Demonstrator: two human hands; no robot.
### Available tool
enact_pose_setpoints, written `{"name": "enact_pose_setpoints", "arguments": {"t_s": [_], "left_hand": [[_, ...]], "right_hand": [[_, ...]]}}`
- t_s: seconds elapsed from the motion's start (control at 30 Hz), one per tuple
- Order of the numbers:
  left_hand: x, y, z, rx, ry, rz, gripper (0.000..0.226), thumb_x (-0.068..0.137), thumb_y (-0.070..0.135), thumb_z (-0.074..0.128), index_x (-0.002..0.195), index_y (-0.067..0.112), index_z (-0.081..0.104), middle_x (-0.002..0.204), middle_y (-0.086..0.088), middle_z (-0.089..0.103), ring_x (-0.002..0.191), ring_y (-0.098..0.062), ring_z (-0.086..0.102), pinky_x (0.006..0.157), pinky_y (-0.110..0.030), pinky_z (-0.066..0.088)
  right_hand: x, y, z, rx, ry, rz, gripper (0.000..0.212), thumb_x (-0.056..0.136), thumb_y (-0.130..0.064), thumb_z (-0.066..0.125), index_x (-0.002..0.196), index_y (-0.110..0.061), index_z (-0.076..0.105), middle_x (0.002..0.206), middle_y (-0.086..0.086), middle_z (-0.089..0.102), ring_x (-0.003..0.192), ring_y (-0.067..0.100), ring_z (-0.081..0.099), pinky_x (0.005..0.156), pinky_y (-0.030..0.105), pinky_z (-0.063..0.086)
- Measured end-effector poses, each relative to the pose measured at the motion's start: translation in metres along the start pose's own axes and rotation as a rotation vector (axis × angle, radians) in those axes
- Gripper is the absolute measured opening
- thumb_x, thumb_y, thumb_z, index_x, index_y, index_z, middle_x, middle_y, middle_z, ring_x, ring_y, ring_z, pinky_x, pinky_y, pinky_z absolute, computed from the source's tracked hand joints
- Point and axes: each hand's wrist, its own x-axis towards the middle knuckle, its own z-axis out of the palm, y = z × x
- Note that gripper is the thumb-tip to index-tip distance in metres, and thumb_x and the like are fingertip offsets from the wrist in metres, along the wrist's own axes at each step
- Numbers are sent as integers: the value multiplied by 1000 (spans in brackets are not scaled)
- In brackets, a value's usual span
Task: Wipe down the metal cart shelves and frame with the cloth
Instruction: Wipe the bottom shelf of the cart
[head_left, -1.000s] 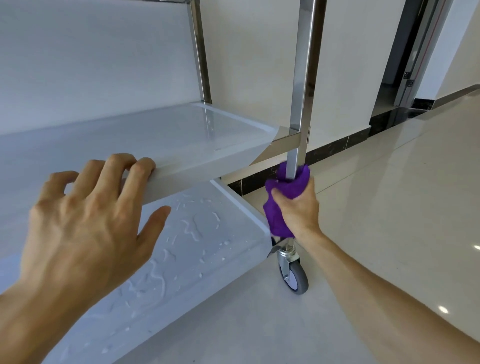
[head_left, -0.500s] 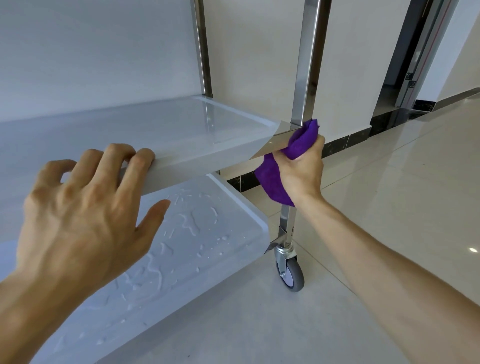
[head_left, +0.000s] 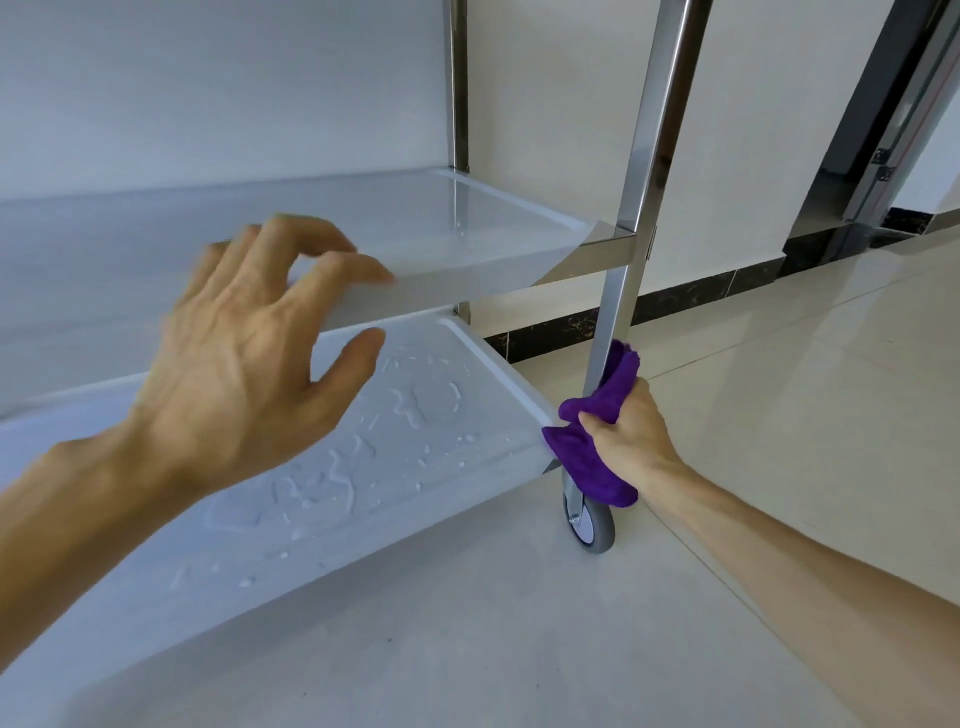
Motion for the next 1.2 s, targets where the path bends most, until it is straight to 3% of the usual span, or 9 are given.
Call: {"name": "enact_pose_setpoints", "arguments": {"t_s": [0.1,0.2,0.3,0.43,0.6,0.7,0.87,1.1,1.2], "left_hand": [[-16,4,-9,-124,-36,215,29,94,27,54,117,13,65,126,-10,55,97,-32,55,87,-39,39],[-46,4,1,-256,-253,180,30,94,33,50,120,24,61,127,6,55,109,-22,58,92,-39,46],[-78,-11,25,-323,-417,-61,28,95,36,53,122,31,58,128,16,49,113,-13,56,95,-32,45],[-111,-39,49,-362,-547,-308,32,90,29,66,120,37,59,128,16,47,96,-4,57,86,-28,42],[-164,-59,42,-324,-624,-435,33,86,39,65,118,41,57,122,23,44,107,-14,60,88,-40,50],[-186,-70,37,-285,-654,-530,43,82,54,51,120,37,59,125,17,46,110,-19,59,93,-40,48],[-190,-86,52,-220,-623,-654,55,87,53,46,132,24,59,141,0,50,127,-29,50,107,-44,37],[-194,-75,94,-116,-602,-607,54,97,51,28,141,30,51,148,6,47,140,-21,36,117,-46,24],[-197,-78,93,-103,-568,-601,59,91,54,25,137,31,54,145,9,51,137,-20,39,116,-42,26]], "right_hand": [[-26,-20,-9,16,-12,-133,40,90,0,62,117,-27,47,97,3,71,81,18,70,67,30,59],[-39,-36,-10,87,-193,-165,47,95,-4,55,107,-49,49,89,-13,70,63,18,59,54,21,52],[-19,-51,0,-284,-338,-250,53,96,-12,61,140,-34,41,112,-14,58,96,8,55,77,19,43],[19,-63,26,-505,-334,-309,66,90,-21,70,146,-23,34,128,-1,48,114,20,54,90,31,43],[20,-38,75,-700,-624,-87,105,72,-75,67,153,-34,14,153,-2,35,136,27,40,111,52,34],[16,-23,99,-901,-499,-189,95,74,-92,30,153,-42,12,160,-6,27,145,27,27,112,58,23],[21,-18,112,-872,-418,-222,91,71,-93,-1,147,-49,24,155,-6,35,144,26,27,112,58,22],[-20,-28,160,-832,-314,-322,60,90,-70,5,138,-48,32,146,1,47,132,33,39,105,61,29],[-60,-36,185,-838,-348,-498,68,87,-74,7,142,-47,38,152,0,44,138,27,38,107,56,30]]}}
